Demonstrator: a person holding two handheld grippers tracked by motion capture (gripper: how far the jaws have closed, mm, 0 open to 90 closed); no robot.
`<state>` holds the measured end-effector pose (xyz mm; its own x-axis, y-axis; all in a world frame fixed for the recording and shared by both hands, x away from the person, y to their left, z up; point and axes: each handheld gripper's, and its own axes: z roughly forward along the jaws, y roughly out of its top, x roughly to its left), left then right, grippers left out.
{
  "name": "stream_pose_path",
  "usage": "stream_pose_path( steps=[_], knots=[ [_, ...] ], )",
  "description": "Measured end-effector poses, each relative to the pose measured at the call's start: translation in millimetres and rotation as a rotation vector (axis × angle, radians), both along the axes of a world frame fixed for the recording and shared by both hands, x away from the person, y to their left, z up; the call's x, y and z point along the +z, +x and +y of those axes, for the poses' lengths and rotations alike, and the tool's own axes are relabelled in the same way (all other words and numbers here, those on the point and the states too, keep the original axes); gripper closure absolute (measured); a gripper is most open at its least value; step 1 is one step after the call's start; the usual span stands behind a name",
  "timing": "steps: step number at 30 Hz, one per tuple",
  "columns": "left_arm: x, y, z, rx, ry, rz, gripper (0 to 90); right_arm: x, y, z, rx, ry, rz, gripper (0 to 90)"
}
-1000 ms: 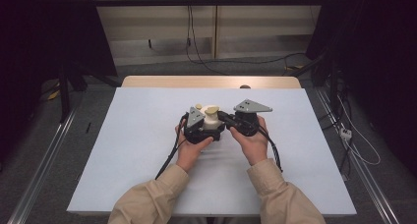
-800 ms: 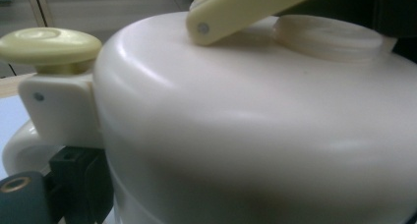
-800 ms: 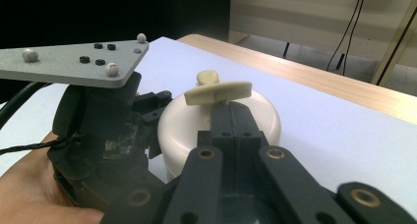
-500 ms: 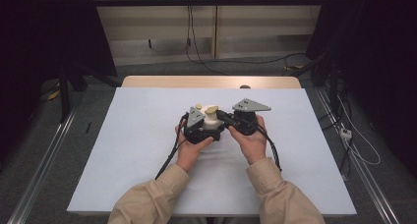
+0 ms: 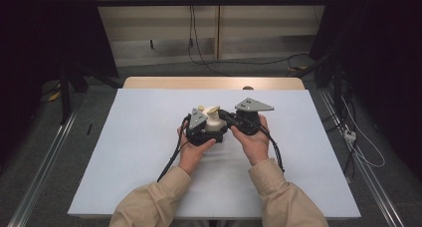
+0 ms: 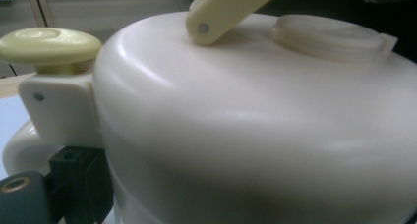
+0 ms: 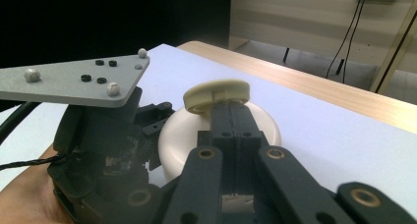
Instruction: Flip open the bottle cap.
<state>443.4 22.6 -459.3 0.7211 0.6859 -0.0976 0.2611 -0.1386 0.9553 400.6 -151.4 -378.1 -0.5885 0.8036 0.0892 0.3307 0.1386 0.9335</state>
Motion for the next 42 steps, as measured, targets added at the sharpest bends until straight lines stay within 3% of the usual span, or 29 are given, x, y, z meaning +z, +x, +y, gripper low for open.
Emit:
stream_pose_path(
  steps=[42],
  knots=[
    [0.4, -0.5, -0.1, 0.005, 0.004, 0.001, 5.9, 1.9, 7.2, 9.1, 0.003, -0.020, -0.026, 90.0]
  ],
)
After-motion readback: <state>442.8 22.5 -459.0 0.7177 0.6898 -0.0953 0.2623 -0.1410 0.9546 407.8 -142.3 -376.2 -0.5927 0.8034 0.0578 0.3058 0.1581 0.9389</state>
